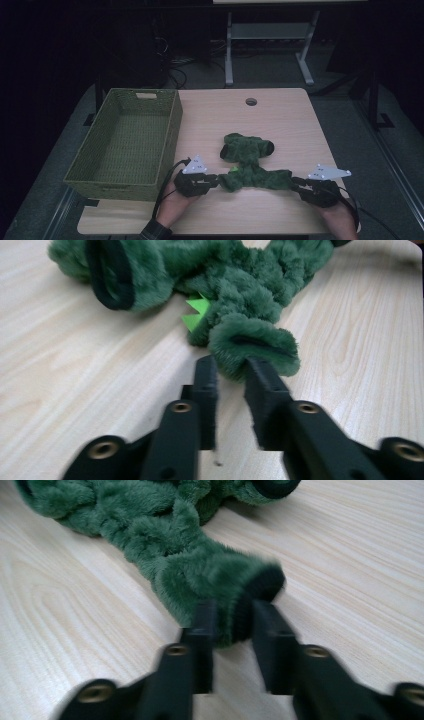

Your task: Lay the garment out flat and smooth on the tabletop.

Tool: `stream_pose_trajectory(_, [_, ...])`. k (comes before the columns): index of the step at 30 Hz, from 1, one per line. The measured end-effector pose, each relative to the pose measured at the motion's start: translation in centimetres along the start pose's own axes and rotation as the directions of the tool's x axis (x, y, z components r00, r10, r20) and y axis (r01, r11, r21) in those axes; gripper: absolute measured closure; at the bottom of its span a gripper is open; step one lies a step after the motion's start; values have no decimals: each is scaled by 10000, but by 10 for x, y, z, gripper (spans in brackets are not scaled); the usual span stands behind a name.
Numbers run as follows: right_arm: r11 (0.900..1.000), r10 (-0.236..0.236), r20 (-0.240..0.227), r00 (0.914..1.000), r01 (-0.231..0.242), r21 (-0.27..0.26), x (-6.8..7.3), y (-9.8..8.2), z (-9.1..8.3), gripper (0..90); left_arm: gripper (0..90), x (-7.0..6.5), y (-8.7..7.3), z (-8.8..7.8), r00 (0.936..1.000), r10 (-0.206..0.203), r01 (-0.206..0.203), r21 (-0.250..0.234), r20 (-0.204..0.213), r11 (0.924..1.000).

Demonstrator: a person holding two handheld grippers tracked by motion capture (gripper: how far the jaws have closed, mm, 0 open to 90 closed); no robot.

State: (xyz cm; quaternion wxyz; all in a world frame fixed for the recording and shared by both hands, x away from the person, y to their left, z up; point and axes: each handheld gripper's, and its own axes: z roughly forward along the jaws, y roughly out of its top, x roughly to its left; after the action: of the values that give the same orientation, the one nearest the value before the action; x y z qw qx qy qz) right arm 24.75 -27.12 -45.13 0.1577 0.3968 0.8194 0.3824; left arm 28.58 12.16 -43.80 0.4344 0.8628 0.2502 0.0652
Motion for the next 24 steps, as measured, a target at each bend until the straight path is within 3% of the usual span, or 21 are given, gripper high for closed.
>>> stream_pose_trajectory(3, [9999, -54, 130, 9999, 55, -87, -1, 0, -1, 616, 620, -1, 6, -7, 10000, 15, -17, -185, -78, 9998])
stream_pose_trajectory(7, [9996, -122, 69, 9999, 123, -267, -2, 5, -3, 639, 575, -6, 16, -15, 9999, 109, -114, -469, -100, 9988])
stream_pose_trajectory(9, [9993, -185, -40, 9998, 183, -314, -2, 9, 0, 690, 625, -9, 20, -14, 9996, 263, -265, -462, -54, 9986])
stream_pose_trajectory(11, [9995, -221, -294, 9993, 214, -252, -2, 12, 5, 773, 736, -10, 20, -8, 9992, 340, -334, -318, 193, 9989])
stream_pose_trajectory(14, [9995, -303, -668, 9973, 300, -55, -4, 16, 15, 858, 827, -11, 18, 8, 9986, 210, -205, -95, 496, 9997])
stream_pose_trajectory(17, [9984, -456, -833, 9955, 481, 292, -3, 17, 25, 893, 864, -15, 14, 27, 9972, 157, -179, 294, 733, 9994])
stream_pose_trajectory(20, [9965, -456, -951, 9944, 519, 657, -3, 14, 31, 897, 874, -15, 8, 45, 9983, 343, -387, 945, 477, 9948])
stream_pose_trajectory(24, [9936, -380, -1081, 9934, 491, 1021, -4, 9, 34, 898, 892, -10, 4, 49, 9987, 299, -348, 1230, 416, 9918])
